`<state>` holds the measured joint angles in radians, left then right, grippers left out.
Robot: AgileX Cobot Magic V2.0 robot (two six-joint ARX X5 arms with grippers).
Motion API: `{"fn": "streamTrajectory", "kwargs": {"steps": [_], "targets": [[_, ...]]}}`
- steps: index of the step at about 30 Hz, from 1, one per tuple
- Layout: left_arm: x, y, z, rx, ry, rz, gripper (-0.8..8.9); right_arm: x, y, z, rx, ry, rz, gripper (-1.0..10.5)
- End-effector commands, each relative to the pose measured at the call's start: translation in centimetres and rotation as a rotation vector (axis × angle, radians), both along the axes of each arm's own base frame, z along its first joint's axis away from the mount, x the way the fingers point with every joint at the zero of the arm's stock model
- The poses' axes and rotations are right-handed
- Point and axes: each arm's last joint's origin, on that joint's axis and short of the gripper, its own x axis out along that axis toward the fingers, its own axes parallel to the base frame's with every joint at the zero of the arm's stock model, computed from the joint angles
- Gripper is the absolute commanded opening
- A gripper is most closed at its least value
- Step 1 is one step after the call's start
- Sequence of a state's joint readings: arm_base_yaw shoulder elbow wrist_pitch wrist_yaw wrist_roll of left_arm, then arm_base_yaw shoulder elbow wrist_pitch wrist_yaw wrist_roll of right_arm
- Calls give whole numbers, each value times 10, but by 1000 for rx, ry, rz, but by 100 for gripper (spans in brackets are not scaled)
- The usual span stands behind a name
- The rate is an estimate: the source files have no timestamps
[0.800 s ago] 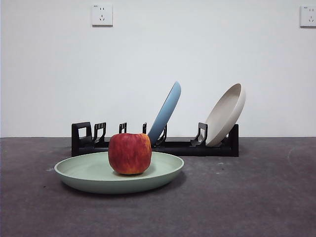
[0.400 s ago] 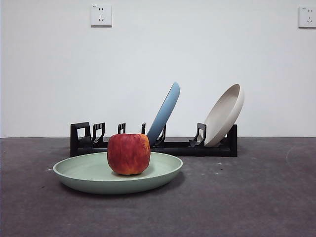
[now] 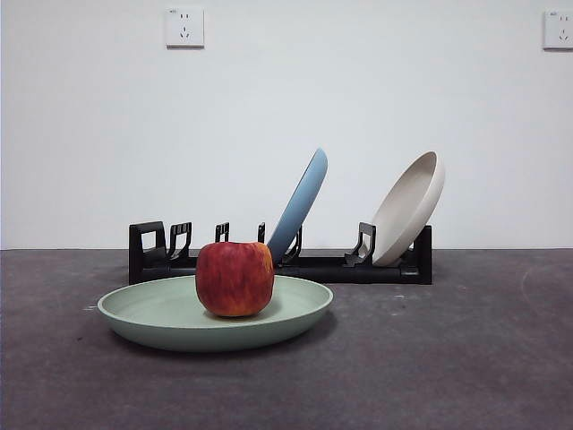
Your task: Take the green plate from the plate rack,put the plate on the table,take the apple from the table,put the apple in the plate
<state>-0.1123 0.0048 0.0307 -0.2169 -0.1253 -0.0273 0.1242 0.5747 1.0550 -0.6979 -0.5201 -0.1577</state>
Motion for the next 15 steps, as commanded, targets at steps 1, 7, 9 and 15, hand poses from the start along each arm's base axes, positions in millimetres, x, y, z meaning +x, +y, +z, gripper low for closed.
{"fn": "streamTrajectory", "kwargs": {"steps": [1,7,9,15], "targets": [[0,0,-4,-5,8,4,-3,6,-1,-46,13,-85,-36,2],[0,0,-4,-5,8,5,-3,10,-8,-116,88,-84,-306,2],[0,0,-4,-5,9,4,-3,11,-8,-133,98,-81,-330,2],[0,0,-4,-5,8,4,-3,13,-9,-179,96,-70,-337,2]]}}
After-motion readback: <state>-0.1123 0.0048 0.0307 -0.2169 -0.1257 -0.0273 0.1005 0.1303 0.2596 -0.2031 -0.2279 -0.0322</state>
